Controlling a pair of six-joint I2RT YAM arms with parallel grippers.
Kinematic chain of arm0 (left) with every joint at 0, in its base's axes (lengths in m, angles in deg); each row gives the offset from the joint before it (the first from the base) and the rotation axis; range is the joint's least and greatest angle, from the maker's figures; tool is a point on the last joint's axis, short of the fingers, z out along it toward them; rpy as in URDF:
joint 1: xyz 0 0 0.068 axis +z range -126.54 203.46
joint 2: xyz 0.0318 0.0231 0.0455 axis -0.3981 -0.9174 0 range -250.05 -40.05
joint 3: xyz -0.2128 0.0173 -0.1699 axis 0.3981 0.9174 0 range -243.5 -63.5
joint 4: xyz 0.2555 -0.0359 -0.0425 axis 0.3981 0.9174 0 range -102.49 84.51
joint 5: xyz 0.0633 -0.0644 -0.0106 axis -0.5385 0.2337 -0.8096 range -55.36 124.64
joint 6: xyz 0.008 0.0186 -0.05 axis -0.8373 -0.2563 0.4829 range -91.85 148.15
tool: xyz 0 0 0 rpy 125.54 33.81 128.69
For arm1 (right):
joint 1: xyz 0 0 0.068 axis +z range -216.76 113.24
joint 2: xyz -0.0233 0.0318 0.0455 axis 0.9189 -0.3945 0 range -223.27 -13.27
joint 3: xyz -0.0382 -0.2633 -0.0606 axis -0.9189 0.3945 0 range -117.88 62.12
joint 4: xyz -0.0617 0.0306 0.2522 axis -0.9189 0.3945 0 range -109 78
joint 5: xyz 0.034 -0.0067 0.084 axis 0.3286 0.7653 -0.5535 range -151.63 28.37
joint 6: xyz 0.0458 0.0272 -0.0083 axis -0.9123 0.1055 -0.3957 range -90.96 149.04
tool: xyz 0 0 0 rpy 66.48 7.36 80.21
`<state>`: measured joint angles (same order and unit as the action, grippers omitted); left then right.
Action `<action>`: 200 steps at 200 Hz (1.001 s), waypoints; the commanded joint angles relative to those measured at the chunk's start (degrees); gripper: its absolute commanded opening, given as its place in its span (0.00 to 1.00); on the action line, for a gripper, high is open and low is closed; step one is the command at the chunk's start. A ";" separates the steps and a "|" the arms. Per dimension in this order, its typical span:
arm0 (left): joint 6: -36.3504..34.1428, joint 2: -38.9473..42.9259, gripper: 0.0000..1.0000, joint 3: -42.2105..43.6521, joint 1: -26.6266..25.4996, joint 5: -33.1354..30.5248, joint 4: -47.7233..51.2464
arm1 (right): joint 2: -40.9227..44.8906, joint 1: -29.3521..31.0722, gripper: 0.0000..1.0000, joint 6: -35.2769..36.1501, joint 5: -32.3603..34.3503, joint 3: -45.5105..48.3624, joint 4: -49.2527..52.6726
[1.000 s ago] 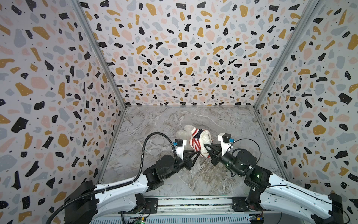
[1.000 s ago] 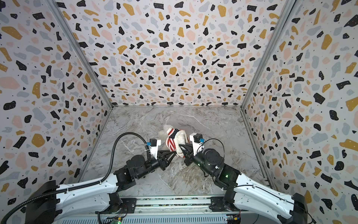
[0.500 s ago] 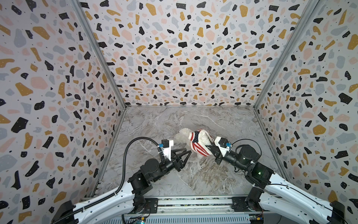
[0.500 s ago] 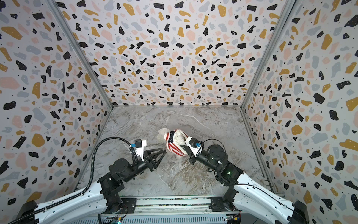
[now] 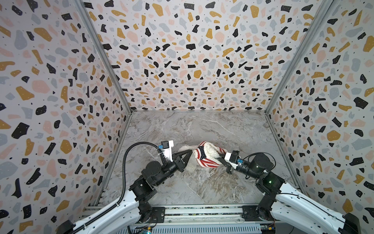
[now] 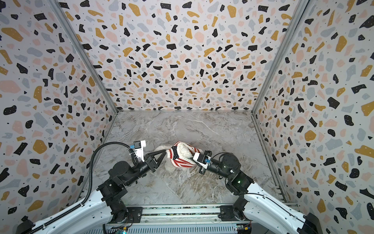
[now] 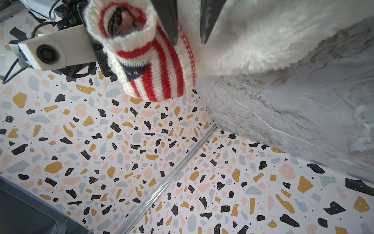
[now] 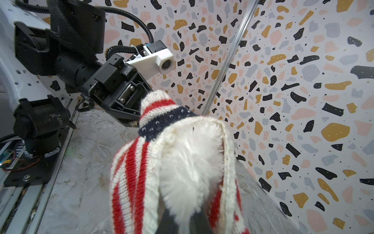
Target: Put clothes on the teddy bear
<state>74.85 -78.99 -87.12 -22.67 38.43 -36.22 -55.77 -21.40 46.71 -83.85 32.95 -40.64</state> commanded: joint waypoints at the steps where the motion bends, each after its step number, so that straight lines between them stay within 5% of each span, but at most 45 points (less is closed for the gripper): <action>1: -2.24 -0.40 0.17 -4.07 0.26 3.25 -0.07 | 0.47 -0.19 0.00 1.26 -0.58 -0.24 -4.01; 44: -6.56 -2.88 0.13 -9.04 -0.49 5.53 4.99 | 0.38 -0.19 0.00 1.50 -0.33 -0.15 -3.33; 157: -5.78 -11.40 0.10 -13.29 -10.05 6.92 -5.77 | 1.81 -0.19 0.00 2.03 1.24 1.88 -4.49; 200: -7.56 -8.89 0.10 -13.49 -10.51 3.02 -1.61 | 4.01 -0.19 0.00 2.92 -0.21 4.10 -6.78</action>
<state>69.23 -90.70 -98.94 -33.05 44.29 -37.77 -54.99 -21.44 48.79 -83.06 36.38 -41.63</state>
